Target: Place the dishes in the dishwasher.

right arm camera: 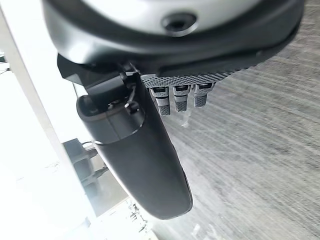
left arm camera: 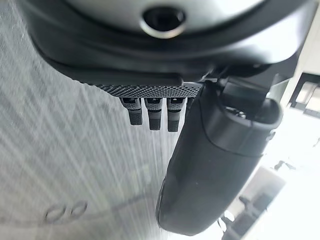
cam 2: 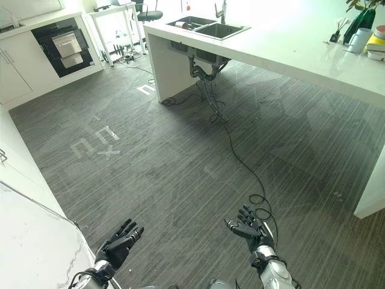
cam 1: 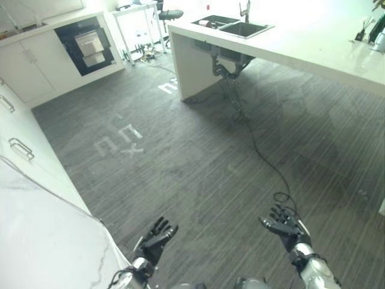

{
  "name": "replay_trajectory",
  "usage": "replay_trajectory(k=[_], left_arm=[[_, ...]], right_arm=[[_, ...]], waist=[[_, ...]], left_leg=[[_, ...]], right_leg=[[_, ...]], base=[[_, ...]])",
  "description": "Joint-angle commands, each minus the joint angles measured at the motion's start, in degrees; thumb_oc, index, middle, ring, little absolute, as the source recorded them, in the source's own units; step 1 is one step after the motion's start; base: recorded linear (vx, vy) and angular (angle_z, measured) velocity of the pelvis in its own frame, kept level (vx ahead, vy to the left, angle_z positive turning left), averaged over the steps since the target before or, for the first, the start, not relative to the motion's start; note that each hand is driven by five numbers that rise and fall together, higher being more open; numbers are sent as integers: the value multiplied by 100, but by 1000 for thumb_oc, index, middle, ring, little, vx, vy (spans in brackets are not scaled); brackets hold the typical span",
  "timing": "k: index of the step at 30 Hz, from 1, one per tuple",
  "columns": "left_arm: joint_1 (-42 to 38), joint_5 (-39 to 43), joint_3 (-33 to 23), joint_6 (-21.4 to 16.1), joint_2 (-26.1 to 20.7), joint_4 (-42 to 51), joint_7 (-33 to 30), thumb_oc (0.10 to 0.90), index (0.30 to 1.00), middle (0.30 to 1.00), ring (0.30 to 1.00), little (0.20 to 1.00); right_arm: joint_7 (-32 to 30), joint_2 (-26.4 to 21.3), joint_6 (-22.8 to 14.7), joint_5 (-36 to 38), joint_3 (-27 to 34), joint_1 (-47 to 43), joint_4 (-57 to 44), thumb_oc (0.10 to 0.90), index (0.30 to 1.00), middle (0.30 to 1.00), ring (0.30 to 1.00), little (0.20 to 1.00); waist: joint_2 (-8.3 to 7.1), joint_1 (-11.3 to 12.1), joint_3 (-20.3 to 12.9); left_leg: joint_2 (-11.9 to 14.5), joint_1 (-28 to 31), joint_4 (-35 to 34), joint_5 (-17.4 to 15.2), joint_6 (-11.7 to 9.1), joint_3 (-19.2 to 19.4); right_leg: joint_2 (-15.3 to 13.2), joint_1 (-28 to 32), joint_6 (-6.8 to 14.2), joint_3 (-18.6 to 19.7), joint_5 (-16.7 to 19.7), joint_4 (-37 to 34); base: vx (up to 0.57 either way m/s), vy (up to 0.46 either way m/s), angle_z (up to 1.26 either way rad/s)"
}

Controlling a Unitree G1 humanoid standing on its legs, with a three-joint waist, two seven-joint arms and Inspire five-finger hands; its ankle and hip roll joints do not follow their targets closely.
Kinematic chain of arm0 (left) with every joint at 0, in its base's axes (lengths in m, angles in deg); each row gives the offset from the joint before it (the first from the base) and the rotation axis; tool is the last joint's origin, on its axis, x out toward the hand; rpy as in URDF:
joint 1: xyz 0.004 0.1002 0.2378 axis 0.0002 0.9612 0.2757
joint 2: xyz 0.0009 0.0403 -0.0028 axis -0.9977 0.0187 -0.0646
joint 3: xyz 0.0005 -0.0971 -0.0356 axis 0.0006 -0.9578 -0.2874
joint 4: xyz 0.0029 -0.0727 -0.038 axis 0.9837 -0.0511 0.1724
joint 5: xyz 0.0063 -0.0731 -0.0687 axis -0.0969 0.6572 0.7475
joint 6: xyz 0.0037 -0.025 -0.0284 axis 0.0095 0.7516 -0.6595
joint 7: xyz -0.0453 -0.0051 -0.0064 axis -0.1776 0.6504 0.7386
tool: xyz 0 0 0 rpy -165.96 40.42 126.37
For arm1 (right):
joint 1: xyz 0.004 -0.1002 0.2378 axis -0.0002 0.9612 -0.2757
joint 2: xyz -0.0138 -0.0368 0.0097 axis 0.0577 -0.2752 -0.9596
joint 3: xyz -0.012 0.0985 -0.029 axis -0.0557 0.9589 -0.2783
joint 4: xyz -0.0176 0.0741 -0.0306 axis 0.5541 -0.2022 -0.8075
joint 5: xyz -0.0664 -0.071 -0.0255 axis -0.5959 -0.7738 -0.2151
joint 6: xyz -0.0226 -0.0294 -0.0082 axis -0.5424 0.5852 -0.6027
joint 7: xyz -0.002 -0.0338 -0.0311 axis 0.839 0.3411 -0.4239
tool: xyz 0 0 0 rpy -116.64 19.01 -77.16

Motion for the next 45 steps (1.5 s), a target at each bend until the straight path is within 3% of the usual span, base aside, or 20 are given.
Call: replay_trajectory(k=[1,4,8,14,16,21,25,26,27,29,30,32,34,35,37,40,42,43,44,45], left_arm=[[-132,-191,80,-9,-255,345,451,800,900,900,900,900],[-104,168,35,-5,-212,244,337,800,900,900,900,900],[-151,-215,12,1,-167,18,99,800,900,900,900,900],[-260,-868,145,-125,-139,-310,-224,800,900,900,900,900],[-290,-1157,194,-273,-138,-367,-460,800,900,900,900,900],[-264,-1199,185,-351,-107,-355,-589,800,900,900,900,900],[-381,-1409,255,-814,-180,-222,-937,800,900,900,900,900],[-390,-1404,264,-905,-204,-190,-973,800,900,900,900,900],[-398,-1343,253,-1029,-267,-66,-1051,800,900,900,900,900],[-390,-1346,209,-1017,-289,30,-1097,800,900,900,900,900],[-374,-1381,184,-1045,-291,53,-1100,800,900,900,900,900],[-291,-1417,162,-1088,-287,78,-1119,800,900,900,900,900],[-188,-1546,126,-1053,-251,65,-1118,800,900,900,900,900],[-148,-1616,96,-1012,-195,-10,-1056,800,900,900,900,900],[-89,-1641,30,-1052,-105,-76,-944,800,900,900,900,900],[-62,-1719,-24,-1012,-108,-64,-877,800,900,900,900,900],[-125,-1877,26,-980,-187,-43,-881,800,900,900,900,900],[-199,-1956,63,-932,-234,-23,-863,800,900,900,900,900],[-286,-2026,142,-943,-307,-14,-854,800,900,900,900,900],[-321,-2085,192,-964,-343,-15,-865,800,900,900,900,900]], right_arm=[[-7,-201,-268,-161,-63,-346,-219,800,900,900,900,900],[-10,-167,-229,-202,-118,-315,-75,800,900,900,900,900],[17,-111,-85,-165,-169,-324,265,800,900,900,900,900],[202,-94,-192,-382,-201,-306,560,800,900,900,900,900],[563,-107,-271,-146,-234,-286,452,800,900,900,900,900],[563,-173,-292,-600,-326,-178,185,800,900,900,900,900],[565,-283,-265,-556,-419,-190,-84,800,900,900,900,900],[556,-316,-272,-569,-424,-195,-136,800,900,900,900,900],[566,-382,-319,-613,-430,-205,-207,800,900,900,900,900],[597,-421,-355,-634,-426,-238,-194,800,900,900,900,900],[610,-429,-381,-616,-437,-283,-160,800,900,900,900,900],[613,-437,-411,-620,-481,-356,-130,800,900,900,900,900],[502,-410,-342,-669,-496,-354,-280,800,900,900,900,900],[450,-396,-341,-650,-497,-283,-350,800,900,900,900,900],[432,-368,-335,-675,-520,-286,-344,800,900,900,900,900],[543,-302,-373,-690,-501,-269,-279,800,900,900,900,900],[528,-249,-388,-694,-452,-230,-313,800,900,900,900,900],[509,-221,-400,-644,-410,-216,-362,800,900,900,900,900],[455,-188,-452,-590,-406,-203,-433,800,900,900,900,900],[401,-167,-449,-584,-409,-193,-494,800,900,900,900,900]], waist=[[-23,24,-98],[-26,33,-98],[-61,59,-97],[-71,29,-84],[-87,2,-87],[-129,-59,-65],[-370,-19,126],[-462,12,198],[-520,62,324],[-506,141,395],[-509,198,426],[-415,296,476],[-126,359,512],[-106,357,525],[-82,378,463],[-133,477,380],[-144,439,295],[-149,374,273],[-76,279,286],[-76,250,297]], left_leg=[[262,-20,460,-704,-387,327],[266,-19,460,-706,-392,325],[294,-25,460,-694,-399,346],[301,-17,460,-682,-412,365],[314,-19,460,-670,-427,379],[323,4,460,-629,-467,418],[140,125,460,-308,-508,465],[146,51,706,-113,-542,436],[303,-448,1646,13,-603,241],[183,-653,1623,95,-562,54],[61,-709,1264,269,-455,110],[-3,-727,519,530,-488,120],[649,-1523,460,798,-692,264],[850,-1727,460,883,-841,342],[852,-1635,460,770,-768,461],[539,-1485,460,515,-549,225],[401,-1267,460,272,-329,318],[212,-1131,460,131,-124,321],[107,-986,460,-12,73,257],[38,-939,460,-86,163,230]], right_leg=[[50,729,539,-212,-450,-498],[51,737,545,-218,-455,-498],[55,735,550,-247,-447,-498],[91,725,549,-259,-433,-498],[107,713,547,-263,-435,-498],[157,676,501,-243,-449,-498],[17,723,346,-116,-400,-498],[-35,744,303,-65,-389,-498],[14,751,200,5,-383,-498],[83,769,202,109,-375,-498],[79,707,197,135,-287,-498],[220,794,234,210,-369,-498],[506,1006,213,69,-565,-498],[496,1235,201,-7,-750,-498],[450,1432,234,-77,-835,-498],[441,1908,302,89,-895,-498],[431,2248,530,-29,-190,-314],[285,1973,875,110,401,681],[195,1571,1011,283,778,1877],[170,1394,1047,367,869,2219]], base=[[0,0,0],[11,-13,0],[12,-54,0],[8,-38,-1],[36,-52,-2],[41,-75,1],[60,-105,-6],[86,-155,-17],[82,-122,-7],[111,5,-7],[150,119,-25],[270,169,-24],[548,252,-20],[515,211,-25],[454,341,-12],[381,301,-33],[347,306,-56],[312,438,1],[270,400,12],[264,351,28]])
